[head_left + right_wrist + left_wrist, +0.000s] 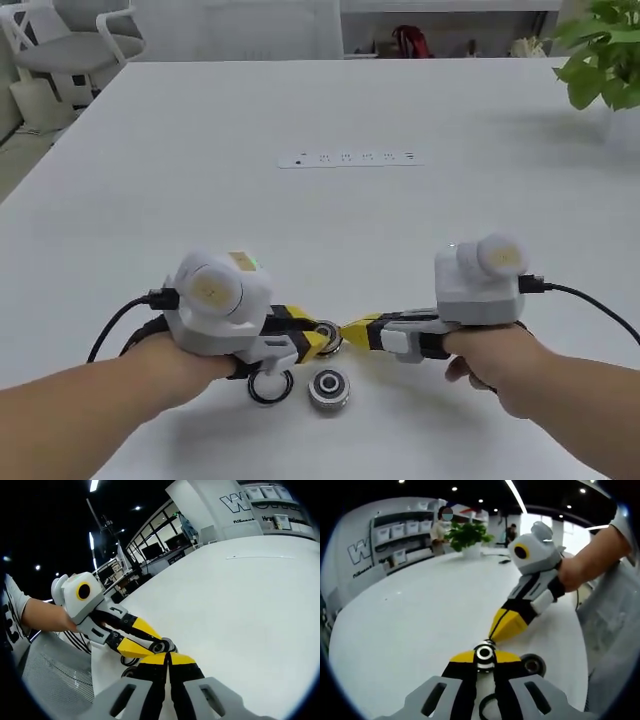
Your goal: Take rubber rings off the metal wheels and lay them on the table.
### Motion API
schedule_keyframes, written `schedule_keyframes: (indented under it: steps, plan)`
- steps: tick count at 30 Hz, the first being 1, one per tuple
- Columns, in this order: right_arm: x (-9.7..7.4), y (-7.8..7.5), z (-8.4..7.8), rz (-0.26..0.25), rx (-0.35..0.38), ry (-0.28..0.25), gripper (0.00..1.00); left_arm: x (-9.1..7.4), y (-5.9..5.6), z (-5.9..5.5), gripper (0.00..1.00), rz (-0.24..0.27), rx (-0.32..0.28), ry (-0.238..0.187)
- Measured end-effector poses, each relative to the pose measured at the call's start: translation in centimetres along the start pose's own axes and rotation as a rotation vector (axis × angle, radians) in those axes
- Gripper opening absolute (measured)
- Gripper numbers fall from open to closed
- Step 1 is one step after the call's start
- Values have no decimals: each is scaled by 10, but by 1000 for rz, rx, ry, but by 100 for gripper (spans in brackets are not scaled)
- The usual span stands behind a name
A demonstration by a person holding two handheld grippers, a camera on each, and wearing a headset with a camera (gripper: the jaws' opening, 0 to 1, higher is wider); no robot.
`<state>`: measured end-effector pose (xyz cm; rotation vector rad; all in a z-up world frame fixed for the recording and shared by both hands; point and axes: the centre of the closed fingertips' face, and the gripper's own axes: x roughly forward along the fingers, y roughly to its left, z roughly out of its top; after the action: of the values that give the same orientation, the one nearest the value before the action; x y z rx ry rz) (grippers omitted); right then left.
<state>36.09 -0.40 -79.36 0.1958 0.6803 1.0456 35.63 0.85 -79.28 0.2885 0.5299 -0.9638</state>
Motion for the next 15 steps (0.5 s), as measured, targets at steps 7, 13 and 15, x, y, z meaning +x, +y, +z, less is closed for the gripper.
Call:
schedule_keyframes:
  steps: [7, 13, 15]
  plan:
    - [1, 4, 1, 4, -21, 12, 0, 0, -1, 0, 11, 8, 4, 22]
    - [3, 12, 2, 29, -17, 10, 0, 0, 0, 0, 11, 17, 11, 29]
    - [5, 21, 4, 62, -23, 2, 0, 0, 0, 0, 11, 19, 11, 28]
